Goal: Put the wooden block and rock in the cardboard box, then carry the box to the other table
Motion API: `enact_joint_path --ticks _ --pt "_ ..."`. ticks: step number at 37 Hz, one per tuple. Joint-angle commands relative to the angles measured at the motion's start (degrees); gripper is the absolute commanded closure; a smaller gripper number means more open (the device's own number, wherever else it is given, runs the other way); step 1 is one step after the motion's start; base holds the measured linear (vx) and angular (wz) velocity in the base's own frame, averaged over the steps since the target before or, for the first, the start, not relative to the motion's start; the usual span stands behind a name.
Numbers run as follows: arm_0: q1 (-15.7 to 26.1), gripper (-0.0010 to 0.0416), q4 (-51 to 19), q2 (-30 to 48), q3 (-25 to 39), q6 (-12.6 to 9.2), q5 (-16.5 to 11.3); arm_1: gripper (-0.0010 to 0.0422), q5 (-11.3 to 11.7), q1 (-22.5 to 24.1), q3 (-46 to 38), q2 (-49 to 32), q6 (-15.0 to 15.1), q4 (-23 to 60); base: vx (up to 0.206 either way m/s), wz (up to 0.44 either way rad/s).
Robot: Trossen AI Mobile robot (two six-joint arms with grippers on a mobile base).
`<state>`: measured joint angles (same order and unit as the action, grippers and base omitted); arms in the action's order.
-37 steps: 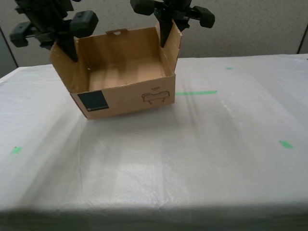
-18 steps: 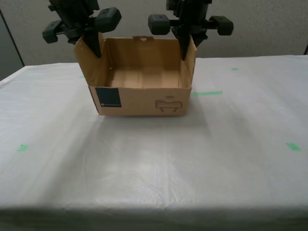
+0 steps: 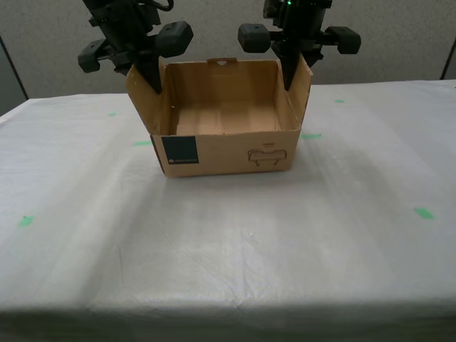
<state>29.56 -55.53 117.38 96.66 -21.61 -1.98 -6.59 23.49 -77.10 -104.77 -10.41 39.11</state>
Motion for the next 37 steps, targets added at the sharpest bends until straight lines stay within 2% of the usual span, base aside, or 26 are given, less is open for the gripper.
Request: enact_joint_path --ticks 1,8,15,20,25,31,37 --pt "0.02 0.0406 0.39 -0.11 0.22 -0.04 -0.04 0.0412 -0.04 0.0 0.02 0.07 -0.66 0.07 0.0 0.0" --pt "0.0 0.0397 -0.04 -0.11 0.02 0.17 0.44 0.0391 -0.04 0.04 0.15 0.07 -0.63 0.07 0.0 0.0" --pt "0.02 0.0344 -0.42 -0.11 0.13 -0.04 0.42 0.0335 -0.02 0.09 0.15 0.07 -0.66 0.02 0.0 0.0" --pt "0.02 0.0279 -0.74 -0.11 0.13 -0.07 0.42 0.0297 0.0 0.09 0.15 0.07 -0.76 0.02 0.0 0.0" --pt "0.02 0.0199 -0.7 -0.11 0.13 -0.04 0.42 0.0257 0.24 0.09 0.15 0.07 -1.01 0.04 0.0 0.0" --pt "0.02 0.0095 -0.72 -0.13 0.13 -0.02 0.42 0.0208 1.62 0.07 0.15 0.07 -2.08 0.07 0.0 0.0" --pt "0.07 0.0007 -1.18 -0.13 0.13 0.22 0.42 0.0163 1.64 0.0 0.15 0.13 -2.08 0.26 0.0 0.0"
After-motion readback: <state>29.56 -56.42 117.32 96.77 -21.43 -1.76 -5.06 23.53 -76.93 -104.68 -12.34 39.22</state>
